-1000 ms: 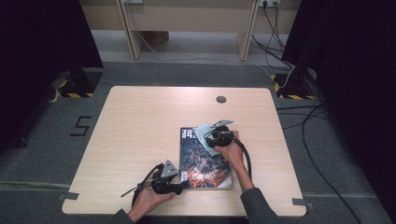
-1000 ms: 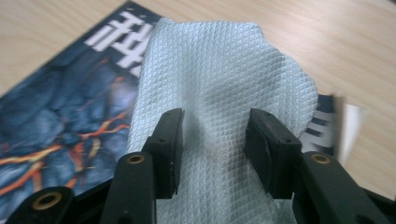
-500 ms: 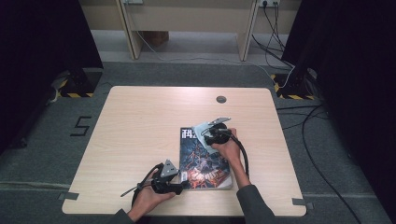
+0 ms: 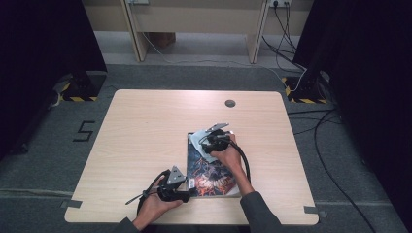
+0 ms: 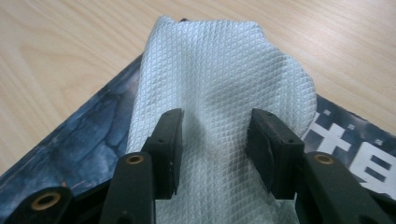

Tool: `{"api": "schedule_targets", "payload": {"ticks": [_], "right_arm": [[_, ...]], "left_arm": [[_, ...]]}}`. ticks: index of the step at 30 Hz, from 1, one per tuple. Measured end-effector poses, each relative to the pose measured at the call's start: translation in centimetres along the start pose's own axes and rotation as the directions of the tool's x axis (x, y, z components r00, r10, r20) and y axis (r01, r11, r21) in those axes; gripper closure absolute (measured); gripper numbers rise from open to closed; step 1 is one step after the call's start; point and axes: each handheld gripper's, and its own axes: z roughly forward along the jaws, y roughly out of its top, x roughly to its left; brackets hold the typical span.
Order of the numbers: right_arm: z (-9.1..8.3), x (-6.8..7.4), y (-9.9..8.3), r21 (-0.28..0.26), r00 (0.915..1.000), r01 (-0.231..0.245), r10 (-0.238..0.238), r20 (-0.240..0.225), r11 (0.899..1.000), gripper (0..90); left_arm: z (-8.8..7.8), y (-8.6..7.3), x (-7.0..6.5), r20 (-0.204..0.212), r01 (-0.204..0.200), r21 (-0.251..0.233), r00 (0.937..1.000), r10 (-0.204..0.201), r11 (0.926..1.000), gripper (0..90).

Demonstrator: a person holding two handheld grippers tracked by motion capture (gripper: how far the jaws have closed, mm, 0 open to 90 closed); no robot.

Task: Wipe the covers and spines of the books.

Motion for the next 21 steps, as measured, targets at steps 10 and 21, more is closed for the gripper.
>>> {"api": "schedule_targets", "payload": {"ticks": [10,21], "right_arm": [[0.8,0.1,1.1,0.011,0.9980,-0.012,0.011,0.062,1.000,54.5],[0.5,1.8,0.7,0.011,0.9987,0.041,-0.041,-0.032,0.999,55.1]], "left_arm": [[0.0,0.0,0.0,0.001,0.003,0.000,1.0000,-0.003,1.0000,43.0],[0.0,0.0,0.1,0.002,0.014,0.000,0.9999,-0.014,0.9999,42.2]]}}
